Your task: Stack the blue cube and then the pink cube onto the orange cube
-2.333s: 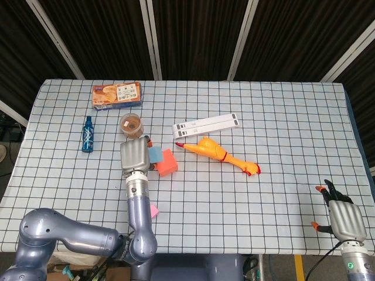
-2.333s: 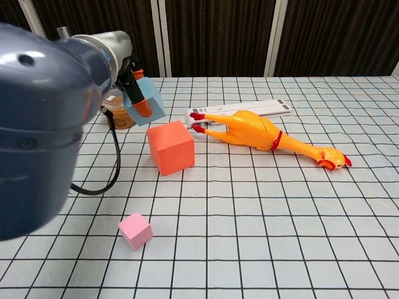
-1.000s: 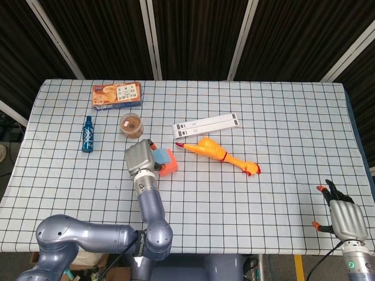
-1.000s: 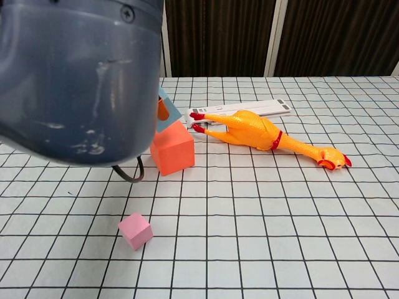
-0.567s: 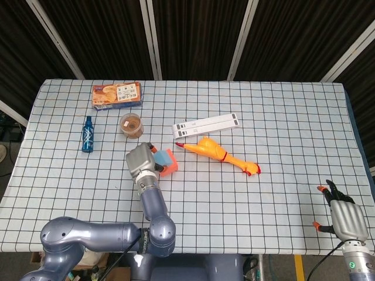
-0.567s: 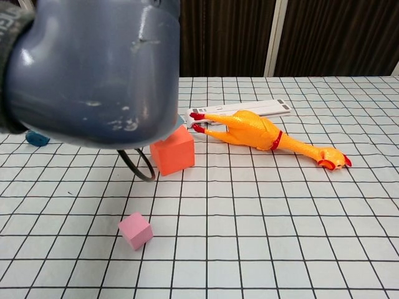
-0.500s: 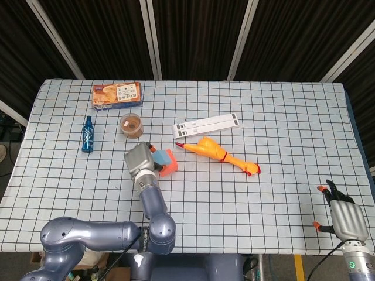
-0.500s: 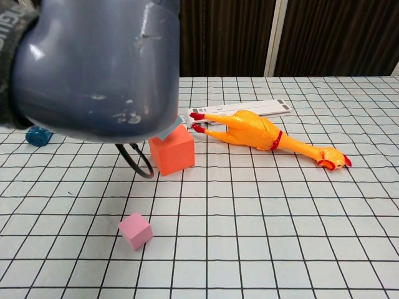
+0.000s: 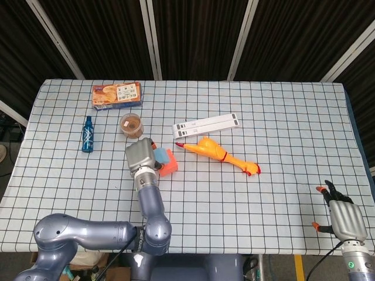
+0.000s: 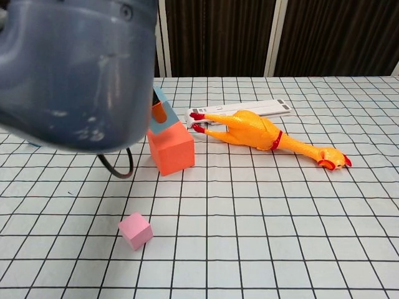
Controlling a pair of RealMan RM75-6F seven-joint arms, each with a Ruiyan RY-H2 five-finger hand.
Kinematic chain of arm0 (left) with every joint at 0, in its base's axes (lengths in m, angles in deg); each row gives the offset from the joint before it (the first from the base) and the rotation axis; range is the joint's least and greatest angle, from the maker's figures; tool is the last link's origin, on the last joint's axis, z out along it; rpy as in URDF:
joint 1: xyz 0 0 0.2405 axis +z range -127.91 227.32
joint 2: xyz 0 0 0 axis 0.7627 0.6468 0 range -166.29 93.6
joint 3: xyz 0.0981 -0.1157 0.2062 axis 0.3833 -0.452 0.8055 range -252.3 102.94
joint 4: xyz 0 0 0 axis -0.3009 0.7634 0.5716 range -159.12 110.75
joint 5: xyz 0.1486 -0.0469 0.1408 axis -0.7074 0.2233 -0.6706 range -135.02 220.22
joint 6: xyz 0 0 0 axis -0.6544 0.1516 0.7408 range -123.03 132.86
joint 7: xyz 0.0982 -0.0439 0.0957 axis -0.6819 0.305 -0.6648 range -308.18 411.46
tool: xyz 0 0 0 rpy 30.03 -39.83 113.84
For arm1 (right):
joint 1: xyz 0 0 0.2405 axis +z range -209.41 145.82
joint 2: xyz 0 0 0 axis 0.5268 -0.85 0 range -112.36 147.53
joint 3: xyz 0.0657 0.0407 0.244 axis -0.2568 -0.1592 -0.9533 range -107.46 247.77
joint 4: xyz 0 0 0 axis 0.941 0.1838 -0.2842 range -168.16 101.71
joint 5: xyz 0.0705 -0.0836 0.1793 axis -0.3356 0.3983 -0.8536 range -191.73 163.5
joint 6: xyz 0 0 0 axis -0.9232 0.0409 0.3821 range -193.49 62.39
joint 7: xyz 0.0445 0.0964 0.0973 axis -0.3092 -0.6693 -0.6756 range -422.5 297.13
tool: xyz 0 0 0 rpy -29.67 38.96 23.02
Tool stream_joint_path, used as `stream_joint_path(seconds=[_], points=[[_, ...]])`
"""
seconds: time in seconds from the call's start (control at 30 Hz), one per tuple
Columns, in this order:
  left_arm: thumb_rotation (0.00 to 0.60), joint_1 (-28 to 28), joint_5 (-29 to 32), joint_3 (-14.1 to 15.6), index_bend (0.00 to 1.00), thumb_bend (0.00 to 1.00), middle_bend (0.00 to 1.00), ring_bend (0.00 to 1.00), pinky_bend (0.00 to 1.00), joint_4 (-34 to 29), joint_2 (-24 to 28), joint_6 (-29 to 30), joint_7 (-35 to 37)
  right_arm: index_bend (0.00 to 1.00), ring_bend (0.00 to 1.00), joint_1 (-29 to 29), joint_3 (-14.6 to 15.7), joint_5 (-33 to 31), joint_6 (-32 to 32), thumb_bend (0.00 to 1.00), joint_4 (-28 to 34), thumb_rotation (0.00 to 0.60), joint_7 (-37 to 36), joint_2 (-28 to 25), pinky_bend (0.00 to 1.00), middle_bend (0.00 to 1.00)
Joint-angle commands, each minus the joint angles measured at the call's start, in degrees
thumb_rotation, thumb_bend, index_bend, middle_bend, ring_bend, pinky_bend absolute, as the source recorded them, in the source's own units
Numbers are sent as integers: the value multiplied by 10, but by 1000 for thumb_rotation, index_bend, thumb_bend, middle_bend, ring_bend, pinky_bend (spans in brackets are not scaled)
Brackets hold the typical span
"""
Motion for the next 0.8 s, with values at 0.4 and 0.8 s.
stream_joint_path(seconds=[0.4, 0.8], points=[[600, 21, -133, 202, 766, 528, 925, 967, 1000, -115, 162, -136, -129, 210, 221, 0, 2, 1, -1, 122, 2, 600, -1, -2, 264, 70], [600, 59, -258, 289, 735, 404, 846, 880, 1000, -132, 278, -366, 14, 210, 223, 2, 2, -7, -7, 122, 4, 600, 4, -3, 263, 70]])
